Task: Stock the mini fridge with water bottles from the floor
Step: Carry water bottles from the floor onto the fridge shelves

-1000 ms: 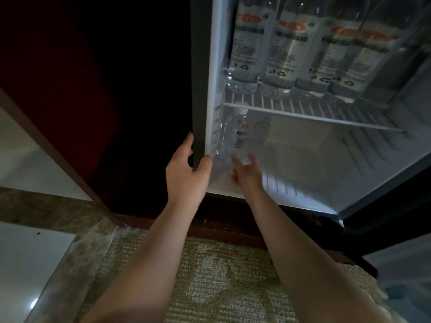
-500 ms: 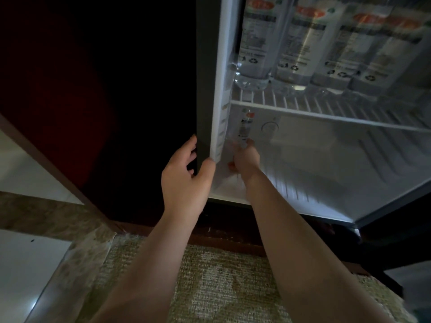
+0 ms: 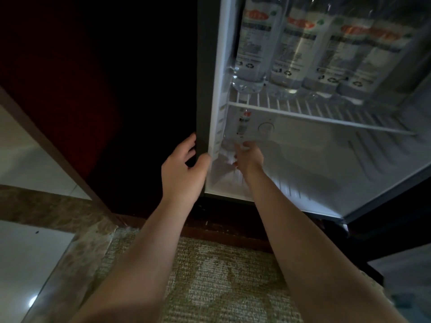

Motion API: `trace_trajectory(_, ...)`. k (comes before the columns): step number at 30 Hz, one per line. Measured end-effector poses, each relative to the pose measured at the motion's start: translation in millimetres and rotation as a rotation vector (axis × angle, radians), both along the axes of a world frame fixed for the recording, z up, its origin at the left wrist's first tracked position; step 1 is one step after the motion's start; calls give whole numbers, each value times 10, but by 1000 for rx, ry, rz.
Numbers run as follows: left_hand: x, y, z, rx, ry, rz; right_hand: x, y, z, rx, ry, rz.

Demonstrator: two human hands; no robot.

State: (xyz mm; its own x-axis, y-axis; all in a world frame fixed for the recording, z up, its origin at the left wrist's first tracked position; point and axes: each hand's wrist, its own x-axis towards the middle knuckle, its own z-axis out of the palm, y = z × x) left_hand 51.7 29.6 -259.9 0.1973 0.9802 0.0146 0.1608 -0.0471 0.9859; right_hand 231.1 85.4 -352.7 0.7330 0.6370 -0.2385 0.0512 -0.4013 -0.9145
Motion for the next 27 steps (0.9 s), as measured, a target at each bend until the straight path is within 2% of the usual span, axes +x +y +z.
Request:
trace_trajectory(3,-17,-10,16,-48,66,-31,-54,-283,165,-5,55,91)
trace_trajectory(8,7,-216,98,-233,402,-80,-215,-813,430,-42,53,275)
trace_trajectory(10,-24,-293,186,-311,478,-135,-306,-1022,555,-47,62,294)
trace_trajectory(13,-129,-437,342,-328,478,-198,-427,-1343,805,-67,41,313)
trace_trajectory(17,-215,-732,669,-299,418,-175,-472,-1867,1199,-86,-25,330)
trace_trajectory(19,-169,-936,862,-267,473,-226,-457,-2164,1439,-89,-39,325)
trace_trajectory(23,32,-1441,1278,-169,499,-421,-387,-2805,1951,-62,52,205)
trace_trajectory(27,186,-1971,1523,-33,433,-450,-305,-3473,2340,39,72,80)
